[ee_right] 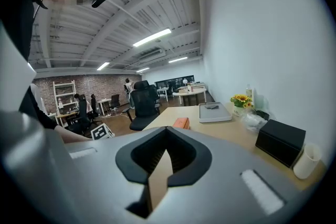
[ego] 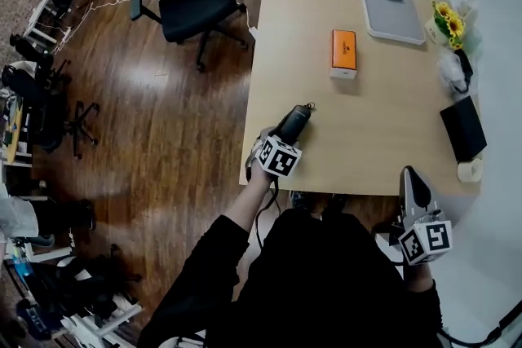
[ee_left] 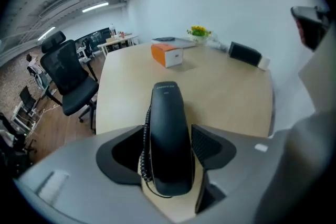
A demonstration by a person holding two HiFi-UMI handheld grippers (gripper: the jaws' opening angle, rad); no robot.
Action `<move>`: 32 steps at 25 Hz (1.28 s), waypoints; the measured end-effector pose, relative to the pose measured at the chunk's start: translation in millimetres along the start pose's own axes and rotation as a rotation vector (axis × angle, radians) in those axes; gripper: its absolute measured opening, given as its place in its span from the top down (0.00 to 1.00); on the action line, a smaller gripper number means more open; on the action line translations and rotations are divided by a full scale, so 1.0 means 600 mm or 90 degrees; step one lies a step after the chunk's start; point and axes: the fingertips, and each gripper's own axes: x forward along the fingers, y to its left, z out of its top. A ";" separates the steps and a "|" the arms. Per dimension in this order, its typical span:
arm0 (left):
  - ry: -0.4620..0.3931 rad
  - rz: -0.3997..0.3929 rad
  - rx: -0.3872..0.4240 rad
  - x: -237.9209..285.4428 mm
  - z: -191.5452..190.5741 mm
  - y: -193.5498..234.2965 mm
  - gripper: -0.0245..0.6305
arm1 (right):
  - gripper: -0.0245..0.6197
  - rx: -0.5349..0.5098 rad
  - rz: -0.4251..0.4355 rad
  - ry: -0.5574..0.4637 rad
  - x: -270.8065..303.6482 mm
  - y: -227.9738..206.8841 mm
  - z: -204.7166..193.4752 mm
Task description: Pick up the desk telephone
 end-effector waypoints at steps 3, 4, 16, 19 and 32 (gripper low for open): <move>0.040 -0.012 -0.024 0.021 -0.002 -0.006 0.55 | 0.96 -0.008 0.016 -0.015 0.019 -0.013 0.028; 0.051 -0.019 -0.025 0.028 -0.004 -0.010 0.55 | 0.96 -0.008 0.018 -0.022 0.024 -0.021 0.036; 0.086 -0.027 0.024 0.061 -0.015 -0.016 0.55 | 0.96 0.013 0.008 -0.007 0.038 -0.080 0.022; 0.082 -0.038 0.005 0.060 -0.014 -0.015 0.56 | 0.96 0.018 0.011 -0.007 0.043 -0.082 0.021; -0.133 -0.096 -0.159 -0.114 0.070 -0.058 0.56 | 0.96 0.024 0.048 -0.023 0.072 -0.075 0.037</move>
